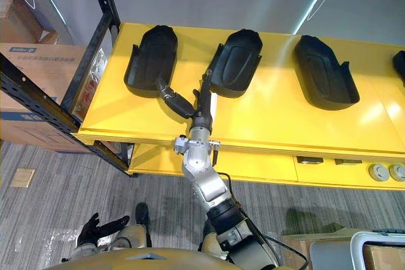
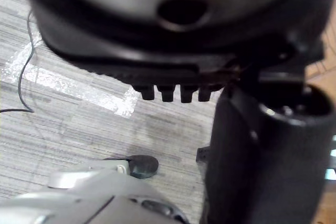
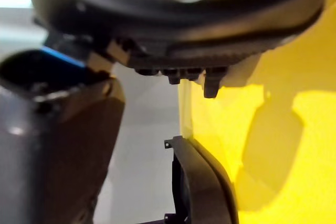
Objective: Walk over and take three plastic housings, then place them on the shelf
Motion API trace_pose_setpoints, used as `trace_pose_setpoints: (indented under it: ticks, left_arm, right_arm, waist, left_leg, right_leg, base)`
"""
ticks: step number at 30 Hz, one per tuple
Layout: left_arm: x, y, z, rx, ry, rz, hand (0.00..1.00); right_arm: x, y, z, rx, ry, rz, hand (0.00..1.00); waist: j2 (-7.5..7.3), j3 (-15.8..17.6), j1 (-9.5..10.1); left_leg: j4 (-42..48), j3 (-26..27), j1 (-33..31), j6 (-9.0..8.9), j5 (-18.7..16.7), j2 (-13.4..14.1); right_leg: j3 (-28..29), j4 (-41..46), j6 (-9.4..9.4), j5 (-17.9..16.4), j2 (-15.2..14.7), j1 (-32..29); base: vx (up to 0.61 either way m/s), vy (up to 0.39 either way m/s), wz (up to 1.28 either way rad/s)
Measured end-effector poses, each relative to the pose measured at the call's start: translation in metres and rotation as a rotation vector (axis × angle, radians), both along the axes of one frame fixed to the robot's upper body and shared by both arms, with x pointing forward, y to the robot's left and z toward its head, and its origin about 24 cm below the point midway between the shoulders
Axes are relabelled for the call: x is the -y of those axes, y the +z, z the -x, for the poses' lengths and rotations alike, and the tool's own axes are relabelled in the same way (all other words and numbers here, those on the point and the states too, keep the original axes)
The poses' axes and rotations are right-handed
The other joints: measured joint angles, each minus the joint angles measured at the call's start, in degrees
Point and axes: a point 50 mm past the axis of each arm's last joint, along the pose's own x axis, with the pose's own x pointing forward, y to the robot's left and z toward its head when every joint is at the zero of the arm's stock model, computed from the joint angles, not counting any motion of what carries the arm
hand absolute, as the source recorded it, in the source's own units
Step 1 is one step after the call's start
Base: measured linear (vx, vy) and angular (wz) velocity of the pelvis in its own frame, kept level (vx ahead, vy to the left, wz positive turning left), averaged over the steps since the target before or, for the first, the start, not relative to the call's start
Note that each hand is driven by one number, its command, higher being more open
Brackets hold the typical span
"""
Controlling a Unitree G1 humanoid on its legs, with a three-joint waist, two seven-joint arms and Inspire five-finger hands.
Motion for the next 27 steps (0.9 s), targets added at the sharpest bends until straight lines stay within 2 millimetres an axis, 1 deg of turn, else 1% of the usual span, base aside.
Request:
trace_pose_setpoints:
  ticks: [11,15,17,21,23,24,27]
  left_arm:
    - [0.000,0.000,0.000,0.001,0.000,0.000,1.00]
    - [0.000,0.000,0.000,0.001,0.000,0.000,1.00]
    - [0.000,0.000,0.000,0.001,0.000,0.000,1.00]
    - [0.000,0.000,0.001,-0.003,-0.001,0.000,1.00]
    - [0.000,-0.001,0.002,-0.006,0.000,0.000,1.00]
    - [0.000,-0.001,0.003,-0.009,0.001,-0.001,1.00]
    - [-0.001,-0.001,0.005,-0.013,0.002,-0.004,1.00]
  right_arm:
    - [0.008,-0.002,0.007,0.010,-0.007,-0.030,1.00]
    - [0.009,-0.004,0.012,0.024,0.009,-0.006,1.00]
    - [0.009,-0.005,0.014,0.034,0.038,-0.009,1.00]
    - [0.008,-0.006,0.023,0.075,0.166,-0.023,1.00]
    - [0.006,-0.006,0.028,0.079,0.220,-0.040,1.00]
    - [0.004,-0.005,0.031,0.082,0.243,-0.058,1.00]
    - [-0.001,-0.005,0.036,0.075,0.270,-0.101,1.00]
  waist:
    - [-0.01,0.00,0.12]
    - [-0.03,-0.02,0.13]
    - [-0.03,-0.01,0.09]
    - [-0.04,-0.02,-0.07]
    - [-0.05,-0.02,-0.31]
    - [-0.05,-0.02,-0.73]
    - [-0.15,-0.07,-1.28]
  left_leg:
    - [0.01,0.03,0.09,0.05,-0.30,0.00]
    - [0.02,0.19,0.21,-0.02,-0.52,0.00]
    - [0.02,0.49,0.40,-0.02,-0.60,0.00]
    - [0.02,0.91,0.76,-0.06,-0.70,0.01]
    - [0.03,0.91,0.80,-0.06,-0.70,0.02]
    - [0.02,0.93,0.85,-0.06,-0.70,0.03]
    - [0.02,0.93,0.90,-0.06,-0.70,0.03]
  right_leg:
    - [0.04,0.13,0.04,-0.39,0.00,-0.01]
    - [0.17,0.14,0.00,-0.53,0.01,0.01]
    - [0.50,0.15,0.00,-0.54,0.01,-0.01]
    - [0.96,0.21,0.08,-0.64,0.00,0.04]
    - [0.96,0.26,0.12,-0.67,0.00,0.05]
    - [1.00,0.31,0.13,-0.68,-0.01,0.07]
    - [1.03,0.41,0.15,-0.69,-0.02,0.07]
  base:
    - [0.00,0.000,0.00]
    - [0.01,-0.001,-0.01]
    - [0.02,-0.002,-0.09]
    - [0.01,-0.001,-0.05]
    - [0.00,0.000,0.00]
    - [0.00,0.000,0.00]
    - [0.00,0.000,0.00]
